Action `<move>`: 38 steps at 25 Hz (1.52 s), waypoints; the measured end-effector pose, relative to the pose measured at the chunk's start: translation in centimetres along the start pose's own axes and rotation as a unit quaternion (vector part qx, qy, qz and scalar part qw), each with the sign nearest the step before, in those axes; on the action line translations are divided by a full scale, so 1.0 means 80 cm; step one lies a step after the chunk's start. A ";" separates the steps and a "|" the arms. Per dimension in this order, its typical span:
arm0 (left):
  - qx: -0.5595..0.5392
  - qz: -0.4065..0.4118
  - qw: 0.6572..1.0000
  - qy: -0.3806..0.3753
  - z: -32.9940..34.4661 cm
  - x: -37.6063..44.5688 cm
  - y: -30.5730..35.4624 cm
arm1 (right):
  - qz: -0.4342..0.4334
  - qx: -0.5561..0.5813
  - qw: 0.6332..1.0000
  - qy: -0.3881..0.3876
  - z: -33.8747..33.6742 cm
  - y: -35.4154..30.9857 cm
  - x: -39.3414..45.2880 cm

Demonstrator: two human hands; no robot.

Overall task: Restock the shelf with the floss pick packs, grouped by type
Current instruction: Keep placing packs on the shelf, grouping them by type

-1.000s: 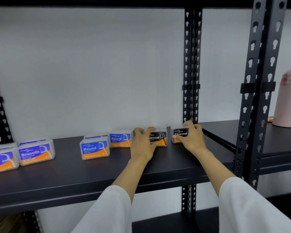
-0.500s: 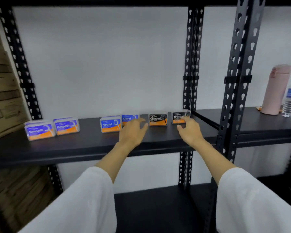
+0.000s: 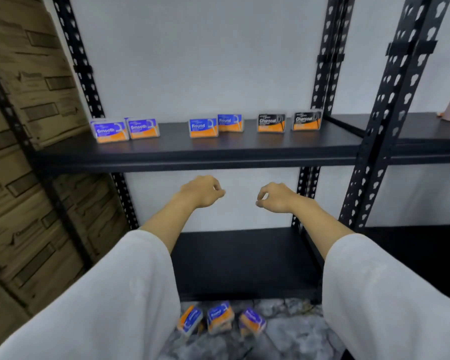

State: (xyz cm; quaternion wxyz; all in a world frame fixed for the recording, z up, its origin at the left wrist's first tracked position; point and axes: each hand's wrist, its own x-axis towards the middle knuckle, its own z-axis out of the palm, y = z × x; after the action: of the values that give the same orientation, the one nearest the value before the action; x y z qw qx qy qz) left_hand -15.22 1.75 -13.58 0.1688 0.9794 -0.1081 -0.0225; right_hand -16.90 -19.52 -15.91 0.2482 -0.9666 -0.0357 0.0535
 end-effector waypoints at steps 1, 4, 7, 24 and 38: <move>0.003 -0.011 1.000 -0.027 0.016 -0.001 -0.014 | 0.006 0.005 1.000 -0.016 0.021 0.001 0.004; -0.012 -0.037 0.994 -0.101 0.075 0.005 -0.055 | 0.028 0.020 0.998 -0.061 0.088 0.014 0.021; -0.037 -0.059 0.987 -0.147 0.146 0.015 -0.098 | 0.046 0.017 0.994 -0.100 0.157 0.041 0.044; -0.077 -0.269 0.942 -0.184 0.511 0.006 -0.302 | 0.243 0.030 0.951 -0.187 0.521 0.237 0.081; -0.113 -0.254 0.942 -0.189 0.549 0.002 -0.329 | 0.259 0.025 0.952 -0.162 0.572 0.251 0.077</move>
State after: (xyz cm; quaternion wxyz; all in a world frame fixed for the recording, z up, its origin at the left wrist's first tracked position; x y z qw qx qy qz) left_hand -13.22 11.66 -63.77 0.2435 0.9265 0.1172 -0.2617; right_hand -15.52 -14.66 -66.02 0.2404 -0.9145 0.1773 0.2728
